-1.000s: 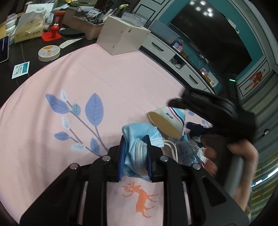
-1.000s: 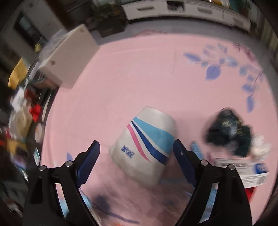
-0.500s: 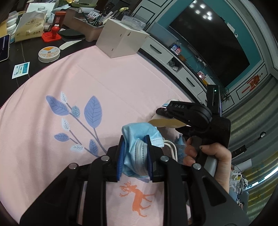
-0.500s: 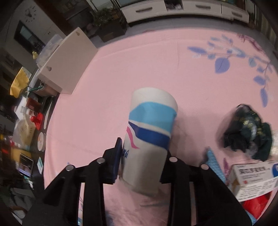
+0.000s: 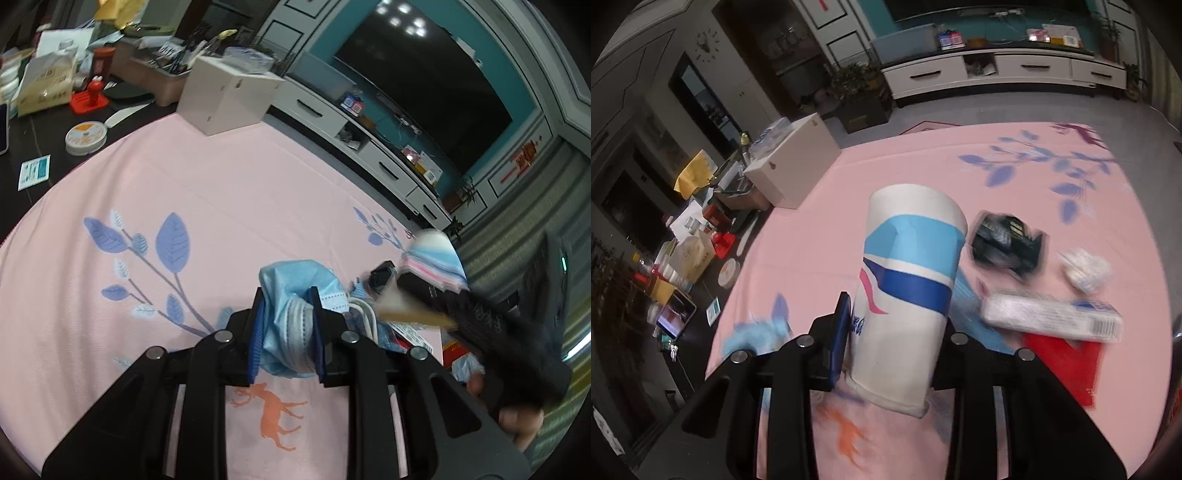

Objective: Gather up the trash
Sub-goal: 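Carry the blue mask and white paper cup over the black bin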

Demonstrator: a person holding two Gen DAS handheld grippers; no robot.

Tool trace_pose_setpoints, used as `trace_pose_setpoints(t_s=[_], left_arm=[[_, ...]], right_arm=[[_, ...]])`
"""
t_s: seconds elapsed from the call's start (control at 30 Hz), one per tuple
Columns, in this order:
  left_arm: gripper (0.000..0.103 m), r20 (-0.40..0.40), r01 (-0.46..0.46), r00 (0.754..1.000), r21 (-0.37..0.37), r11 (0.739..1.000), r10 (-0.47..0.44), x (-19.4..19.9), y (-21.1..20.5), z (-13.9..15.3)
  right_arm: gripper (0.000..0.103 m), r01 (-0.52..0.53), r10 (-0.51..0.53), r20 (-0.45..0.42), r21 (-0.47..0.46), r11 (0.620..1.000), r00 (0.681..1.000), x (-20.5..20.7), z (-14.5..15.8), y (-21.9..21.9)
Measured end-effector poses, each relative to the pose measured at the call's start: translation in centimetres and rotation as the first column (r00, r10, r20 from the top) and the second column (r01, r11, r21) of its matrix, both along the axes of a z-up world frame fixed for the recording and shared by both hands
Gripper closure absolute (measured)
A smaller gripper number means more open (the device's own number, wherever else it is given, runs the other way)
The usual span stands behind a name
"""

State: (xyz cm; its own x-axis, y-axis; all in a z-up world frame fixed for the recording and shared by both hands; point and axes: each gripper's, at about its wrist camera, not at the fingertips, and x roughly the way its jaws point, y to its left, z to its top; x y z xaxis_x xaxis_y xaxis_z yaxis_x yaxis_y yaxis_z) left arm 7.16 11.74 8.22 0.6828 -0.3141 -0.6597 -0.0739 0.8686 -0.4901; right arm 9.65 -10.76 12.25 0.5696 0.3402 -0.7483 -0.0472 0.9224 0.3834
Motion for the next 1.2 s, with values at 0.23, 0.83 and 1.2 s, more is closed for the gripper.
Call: trace_pose_setpoints(t_s=[0.23, 0.83, 1.2], left_arm=[[0.081, 0.079, 0.043, 0.996, 0.064, 0.997, -0.048, -1.9, -2.3, 2.0], [0.080, 0.260, 0.291, 0.918, 0.067, 0.954, -0.298, -9.9, -15.6, 7.8], [0.080, 0.142, 0.523, 0.838, 0.063, 0.850, -0.526, -12.1, -28.6, 4.1]], right_arm=[[0.068, 0.082, -0.085, 0.035, 0.072, 0.994, 0.996, -8.7, 0.2, -6.2], [0.066, 0.474, -0.445, 0.366, 0.012, 0.880, 0.817, -23.8, 6.5, -20.8], [0.066, 0.658, -0.630, 0.328, 0.035, 0.752, 0.703, -26.9, 4.7, -27.7]])
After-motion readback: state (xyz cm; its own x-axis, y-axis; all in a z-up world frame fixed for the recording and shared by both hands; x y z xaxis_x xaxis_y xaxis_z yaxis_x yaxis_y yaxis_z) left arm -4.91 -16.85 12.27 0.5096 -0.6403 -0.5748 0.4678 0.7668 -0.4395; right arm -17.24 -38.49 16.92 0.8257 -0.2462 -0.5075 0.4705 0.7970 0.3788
